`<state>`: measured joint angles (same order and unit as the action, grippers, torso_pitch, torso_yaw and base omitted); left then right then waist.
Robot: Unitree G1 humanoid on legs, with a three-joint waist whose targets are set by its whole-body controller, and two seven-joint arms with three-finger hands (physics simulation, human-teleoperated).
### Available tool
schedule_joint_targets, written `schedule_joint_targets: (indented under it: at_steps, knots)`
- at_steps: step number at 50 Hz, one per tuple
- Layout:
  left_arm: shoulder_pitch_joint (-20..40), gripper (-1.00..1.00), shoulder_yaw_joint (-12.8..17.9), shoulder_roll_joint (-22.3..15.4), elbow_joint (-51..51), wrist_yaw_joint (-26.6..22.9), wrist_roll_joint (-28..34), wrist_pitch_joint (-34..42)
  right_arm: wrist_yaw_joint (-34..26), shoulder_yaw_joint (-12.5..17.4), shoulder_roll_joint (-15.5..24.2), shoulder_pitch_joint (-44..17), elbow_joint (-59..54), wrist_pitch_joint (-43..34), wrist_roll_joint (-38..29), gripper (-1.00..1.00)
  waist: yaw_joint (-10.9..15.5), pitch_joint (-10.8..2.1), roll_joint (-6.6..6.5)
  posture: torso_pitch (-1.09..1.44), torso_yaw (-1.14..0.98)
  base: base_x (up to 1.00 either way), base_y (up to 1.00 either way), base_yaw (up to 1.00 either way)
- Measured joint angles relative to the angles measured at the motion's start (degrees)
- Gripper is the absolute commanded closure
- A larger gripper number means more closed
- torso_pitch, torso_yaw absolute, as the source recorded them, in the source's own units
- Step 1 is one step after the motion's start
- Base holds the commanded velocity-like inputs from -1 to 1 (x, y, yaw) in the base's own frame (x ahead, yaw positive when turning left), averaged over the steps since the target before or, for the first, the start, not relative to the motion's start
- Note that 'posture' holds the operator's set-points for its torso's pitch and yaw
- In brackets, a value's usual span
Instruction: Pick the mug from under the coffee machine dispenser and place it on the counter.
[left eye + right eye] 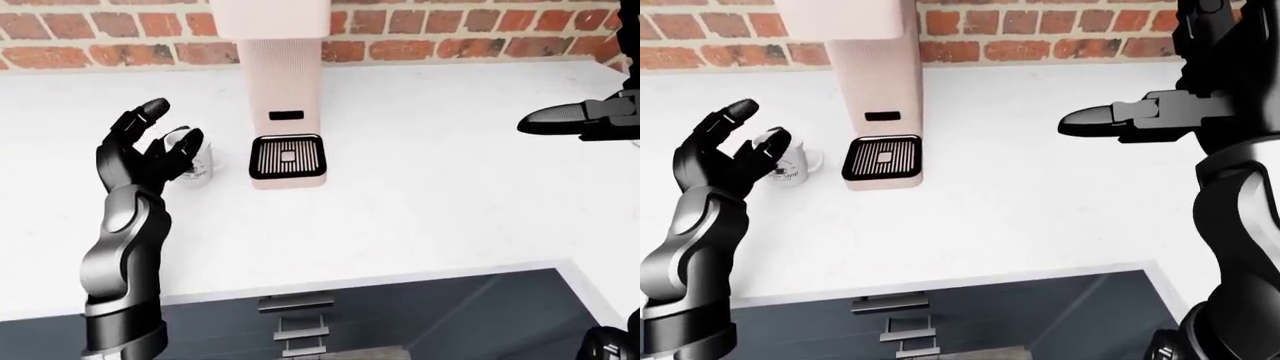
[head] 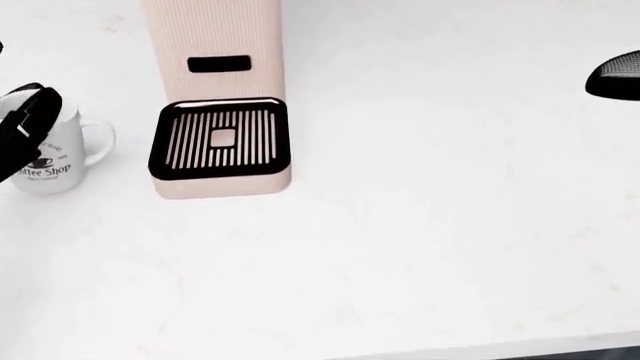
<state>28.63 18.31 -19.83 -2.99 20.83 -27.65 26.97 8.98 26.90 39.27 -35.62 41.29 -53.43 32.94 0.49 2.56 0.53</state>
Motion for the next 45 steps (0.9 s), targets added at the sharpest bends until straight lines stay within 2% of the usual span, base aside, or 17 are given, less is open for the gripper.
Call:
schedule_joint_targets:
  at_steps: [11,14,16,17,18,19,22,35,45]
  knots:
    - [-0.6,0.01,0.3,-0.2,-3.0,0.6,-1.0,2.4,0.2,0.1,0.6,-0.3,0.1,-0.2,0.5,-1.0,0.0,0.06,0.04,0.0,0.0,0.0,0.0,0.0]
    - [-1.1,-0.08,0.5,-0.3,-5.3,0.7,-1.9,4.0,0.2,0.0,0.7,-0.2,0.2,-0.1,0.6,-1.0,0.0,0.03,0.01,0.0,0.0,0.0,0.0,0.0]
    - [-1.2,-0.22,0.5,-0.3,-6.3,0.5,-2.4,4.9,0.2,0.0,0.7,-0.3,0.1,-0.2,0.6,-1.0,0.0,0.02,-0.05,0.0,0.0,0.0,0.0,0.0]
    - [-1.2,-0.42,0.5,-0.3,-6.6,0.4,-2.6,5.3,0.2,0.0,0.8,-0.4,0.1,-0.2,0.6,-1.0,0.0,0.02,-0.08,0.0,0.0,0.0,0.0,0.0]
    - [-1.3,-0.46,0.5,-0.3,-7.0,0.3,-2.7,5.6,0.2,0.0,0.9,-0.4,0.1,-0.2,0.7,-1.0,0.0,0.02,-0.1,0.0,0.0,0.0,0.0,0.0]
    - [-1.3,-0.65,0.5,-0.3,-7.4,0.2,-2.9,6.0,0.2,0.1,0.9,-0.4,0.1,-0.2,0.7,-1.0,0.0,0.03,-0.12,0.0,0.0,0.0,0.0,0.0]
    - [-1.5,-1.0,0.4,-0.3,-8.4,-0.1,-3.3,7.0,0.2,0.1,1.0,-0.5,0.1,-0.3,0.8,-1.0,0.0,0.07,-0.14,0.0,0.0,0.0,0.0,0.0]
    - [-1.0,-1.0,1.3,-1.2,-10.0,-0.3,-4.2,9.4,0.1,0.1,1.2,-0.5,0.3,-0.4,1.0,-1.0,0.0,0.29,-0.04,0.0,0.0,0.0,0.0,0.0]
    - [1.7,-1.0,2.9,-4.0,-13.5,1.4,-7.8,13.5,0.2,0.2,1.5,-0.7,0.4,-0.5,1.2,-1.0,-0.1,0.35,-0.17,0.0,0.0,0.0,0.0,0.0]
